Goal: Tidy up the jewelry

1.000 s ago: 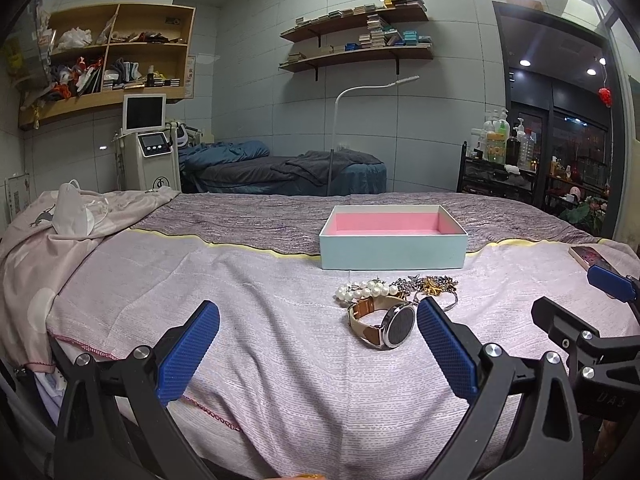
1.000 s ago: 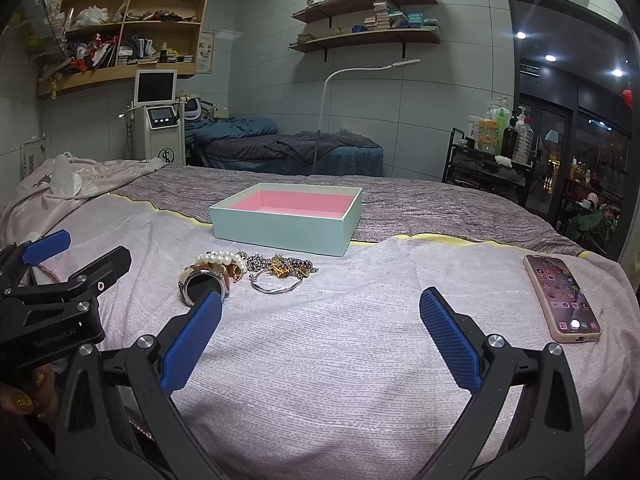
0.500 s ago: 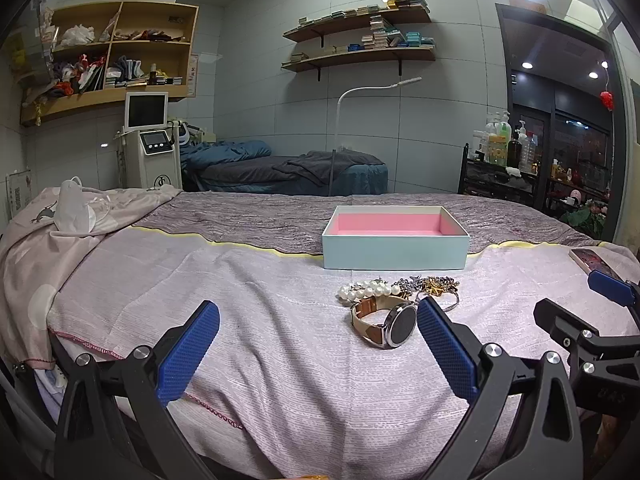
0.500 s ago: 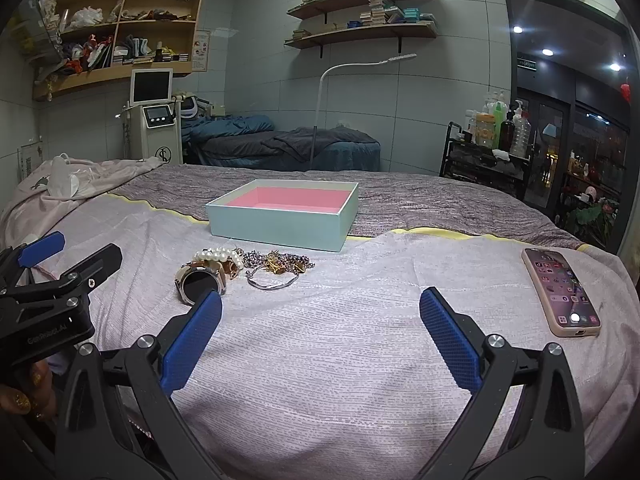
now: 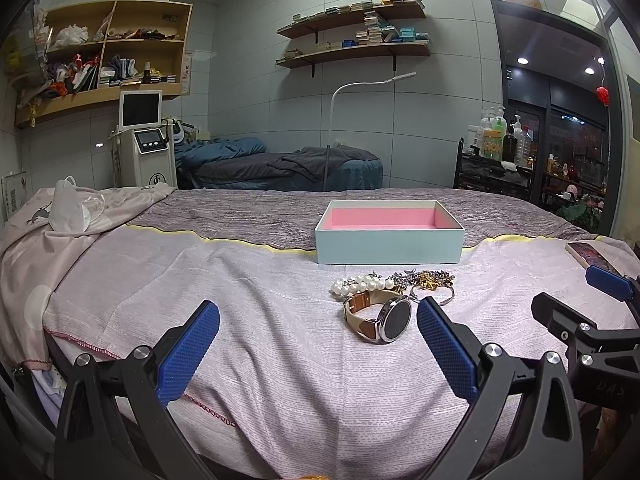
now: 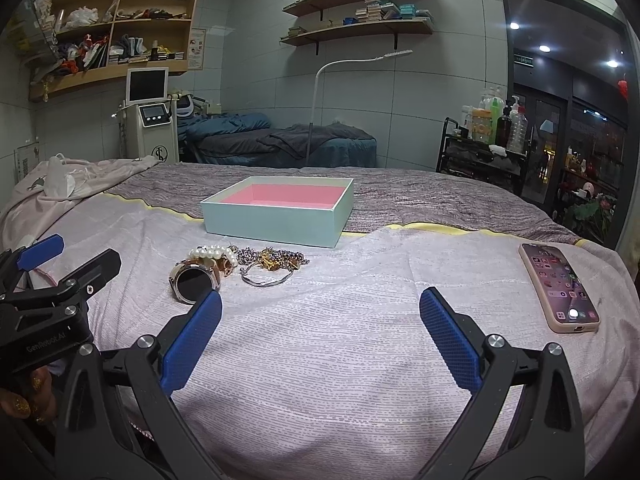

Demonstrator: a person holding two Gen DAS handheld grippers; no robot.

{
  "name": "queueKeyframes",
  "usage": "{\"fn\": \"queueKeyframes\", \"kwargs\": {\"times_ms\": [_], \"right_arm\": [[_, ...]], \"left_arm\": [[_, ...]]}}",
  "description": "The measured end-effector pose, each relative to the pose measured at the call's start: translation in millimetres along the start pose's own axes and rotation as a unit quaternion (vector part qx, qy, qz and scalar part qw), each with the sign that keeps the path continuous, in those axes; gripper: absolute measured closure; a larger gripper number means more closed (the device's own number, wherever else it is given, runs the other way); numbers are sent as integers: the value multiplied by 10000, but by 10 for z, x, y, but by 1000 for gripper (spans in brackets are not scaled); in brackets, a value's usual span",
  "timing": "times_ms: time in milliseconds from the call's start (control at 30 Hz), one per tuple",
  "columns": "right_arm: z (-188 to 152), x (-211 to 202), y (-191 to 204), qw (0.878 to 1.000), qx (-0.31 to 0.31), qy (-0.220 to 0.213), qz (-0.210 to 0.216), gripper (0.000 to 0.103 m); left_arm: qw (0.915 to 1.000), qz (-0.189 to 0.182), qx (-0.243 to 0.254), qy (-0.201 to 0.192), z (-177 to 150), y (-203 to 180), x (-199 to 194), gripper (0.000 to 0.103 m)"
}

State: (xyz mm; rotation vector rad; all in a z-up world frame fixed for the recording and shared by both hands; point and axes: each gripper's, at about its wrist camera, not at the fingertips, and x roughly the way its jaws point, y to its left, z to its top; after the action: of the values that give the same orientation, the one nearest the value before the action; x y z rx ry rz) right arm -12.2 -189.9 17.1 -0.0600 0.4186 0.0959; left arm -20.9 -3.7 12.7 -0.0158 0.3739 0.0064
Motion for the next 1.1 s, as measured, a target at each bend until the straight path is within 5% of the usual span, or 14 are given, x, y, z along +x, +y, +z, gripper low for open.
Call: {"fn": "queueKeyframes", "kwargs": {"times_ms": [1100], "right_arm": [[-10, 13, -1, 10000, 0, 68, -12, 5]], "left_arm": [[10000, -8, -4, 38, -26, -10, 21, 6]]}}
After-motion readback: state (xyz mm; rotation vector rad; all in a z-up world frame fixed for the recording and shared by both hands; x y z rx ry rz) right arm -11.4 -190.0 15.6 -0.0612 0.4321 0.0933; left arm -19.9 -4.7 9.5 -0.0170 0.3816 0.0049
